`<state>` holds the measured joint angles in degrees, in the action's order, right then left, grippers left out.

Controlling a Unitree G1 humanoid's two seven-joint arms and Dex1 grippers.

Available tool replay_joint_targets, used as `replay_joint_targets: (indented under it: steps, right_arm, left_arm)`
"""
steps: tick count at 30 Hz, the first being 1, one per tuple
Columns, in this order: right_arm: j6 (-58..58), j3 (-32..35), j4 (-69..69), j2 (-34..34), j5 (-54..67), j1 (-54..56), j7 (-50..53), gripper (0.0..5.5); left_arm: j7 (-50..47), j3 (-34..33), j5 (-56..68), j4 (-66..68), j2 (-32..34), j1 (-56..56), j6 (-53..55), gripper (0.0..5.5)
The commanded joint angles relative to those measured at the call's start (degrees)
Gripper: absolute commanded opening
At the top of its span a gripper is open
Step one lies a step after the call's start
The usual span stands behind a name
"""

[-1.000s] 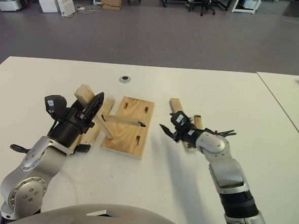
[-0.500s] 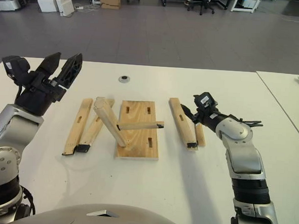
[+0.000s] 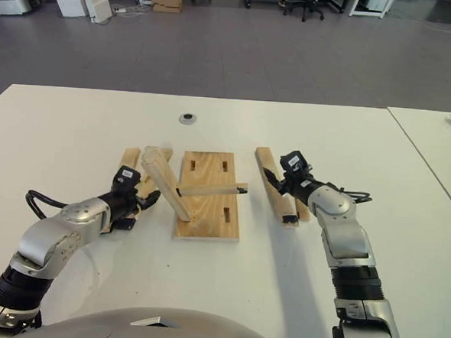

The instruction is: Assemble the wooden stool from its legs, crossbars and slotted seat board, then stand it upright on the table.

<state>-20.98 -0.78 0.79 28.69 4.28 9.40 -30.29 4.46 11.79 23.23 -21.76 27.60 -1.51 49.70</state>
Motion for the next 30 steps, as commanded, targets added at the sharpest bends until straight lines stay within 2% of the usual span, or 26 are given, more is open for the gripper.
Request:
replay_joint_targets:
  steps: [1,7,9,12,15,18,22,29,30]
  right_arm:
    - [0.1,-0.7,-0.1,-0.5,-0.5,1.6,0.3,3.00]
    - [0.2,-0.6,-0.2,-0.7,-0.3,2.0,0.6,3.00]
    - [-0.5,0.3,0.0,-1.6,1.3,2.8,0.5,3.00]
    - [-6.8,7.5,0.3,-6.3,14.1,10.8,-0.8,3.00]
    - [-14.5,14.7,-1.3,-9.5,28.7,22.2,-1.6,3.00]
    - [-21.6,19.0,-4.6,-15.2,41.5,34.0,1.4,3.00]
    - [-24.4,21.5,-7.5,-19.9,49.6,43.1,6.4,3.00]
    - [-26.7,23.2,-7.7,-21.2,55.7,45.3,11.9,3.00]
    - [-27.5,23.4,-7.4,-21.1,56.7,45.2,12.7,2.77]
  left_arm:
    - [0.2,-0.1,-3.7,0.4,-0.1,0.8,0.2,3.03]
    - [2.8,0.7,-5.1,0.5,-1.1,2.9,1.3,2.08]
    - [3.1,-1.0,-4.3,-0.3,-2.9,1.5,0.2,2.07]
    - [3.4,-8.2,-0.6,-1.1,-8.5,-9.5,-4.3,2.07]
    - [6.4,-13.0,3.5,-2.4,-10.6,-17.9,-7.4,2.07]
    - [13.2,-10.7,-0.7,0.5,-7.2,-24.0,-16.6,2.07]
    - [17.3,-8.9,-2.1,1.2,-8.0,-27.6,-22.3,2.07]
    - [20.5,-4.7,-6.1,-0.4,-7.1,-28.0,-25.0,2.07]
    - [20.7,-4.6,-6.5,-0.4,-7.1,-28.1,-25.5,2.07]
